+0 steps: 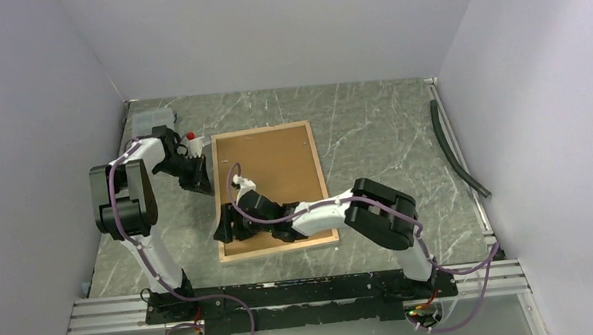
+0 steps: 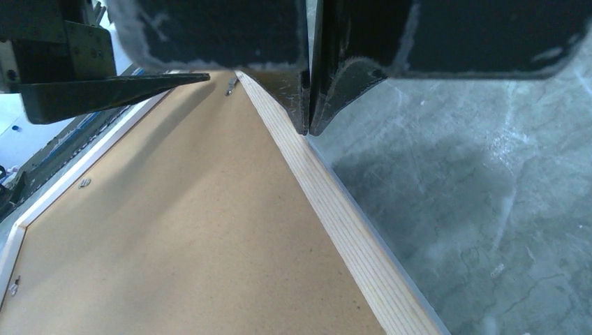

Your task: Put the photo into the frame

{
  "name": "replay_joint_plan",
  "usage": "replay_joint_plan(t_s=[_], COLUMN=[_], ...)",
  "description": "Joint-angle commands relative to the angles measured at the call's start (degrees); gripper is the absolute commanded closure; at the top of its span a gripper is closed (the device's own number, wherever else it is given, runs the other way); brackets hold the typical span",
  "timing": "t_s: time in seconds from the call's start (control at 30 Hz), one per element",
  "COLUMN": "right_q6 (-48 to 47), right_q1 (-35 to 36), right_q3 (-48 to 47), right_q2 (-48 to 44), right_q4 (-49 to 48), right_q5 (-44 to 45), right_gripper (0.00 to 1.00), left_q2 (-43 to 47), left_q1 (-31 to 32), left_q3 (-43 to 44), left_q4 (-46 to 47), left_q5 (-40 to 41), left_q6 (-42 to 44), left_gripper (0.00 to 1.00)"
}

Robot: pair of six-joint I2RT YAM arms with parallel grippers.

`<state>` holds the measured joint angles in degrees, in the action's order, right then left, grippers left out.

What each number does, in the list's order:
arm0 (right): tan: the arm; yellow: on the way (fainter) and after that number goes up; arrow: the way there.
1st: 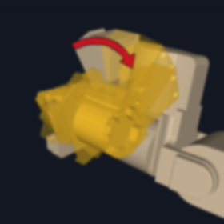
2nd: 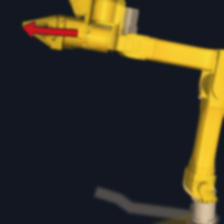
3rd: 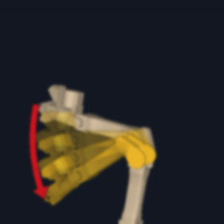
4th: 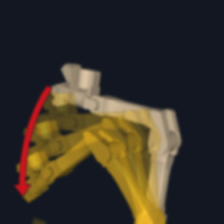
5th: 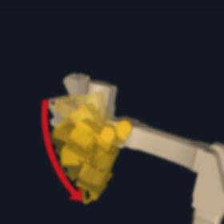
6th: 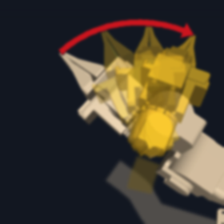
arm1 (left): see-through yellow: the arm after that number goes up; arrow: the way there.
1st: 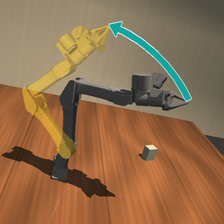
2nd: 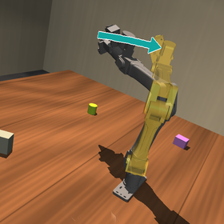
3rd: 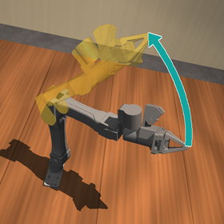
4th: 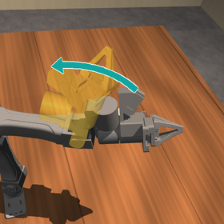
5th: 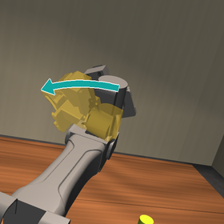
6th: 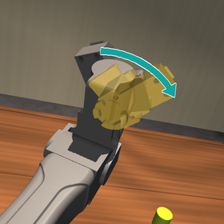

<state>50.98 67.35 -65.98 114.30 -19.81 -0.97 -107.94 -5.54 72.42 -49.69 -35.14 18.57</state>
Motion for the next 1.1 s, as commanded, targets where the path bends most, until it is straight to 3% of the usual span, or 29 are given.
replay_joint_plan(t_s=[0.0, 0.77, 0.97, 1.07], right_q6=[-0.2, -1.5, -4.5, -7.0], right_q1=[0.3, -0.6, -1.5, -2.8], right_q3=[-3.5, -6.2, -4.6, -3.1], right_q2=[2.0, 6.8, 0.9, -4.5], right_q4=[-1.2, 0.3, -3.7, -4.7], right_q5=[-1.2, 0.7, -3.0, -4.3], right_gripper=[0.39, 0.4, 0.36, 0.3], left_q2=[-2.1, -3.4, -0.6, 1.1], left_q1=[0.4, 2.0, 1.2, -0.3], left_q3=[-0.1, -2.1, 1.4, 6.0], left_q4=[2.0, 4.0, -0.2, -2.9], left_q5=[-1.1, 0.5, 0.0, -1.1], left_q6=[-0.6, -0.4, -0.7, -2.1], left_gripper=[0.9, 0.91, 0.9, 0.81])
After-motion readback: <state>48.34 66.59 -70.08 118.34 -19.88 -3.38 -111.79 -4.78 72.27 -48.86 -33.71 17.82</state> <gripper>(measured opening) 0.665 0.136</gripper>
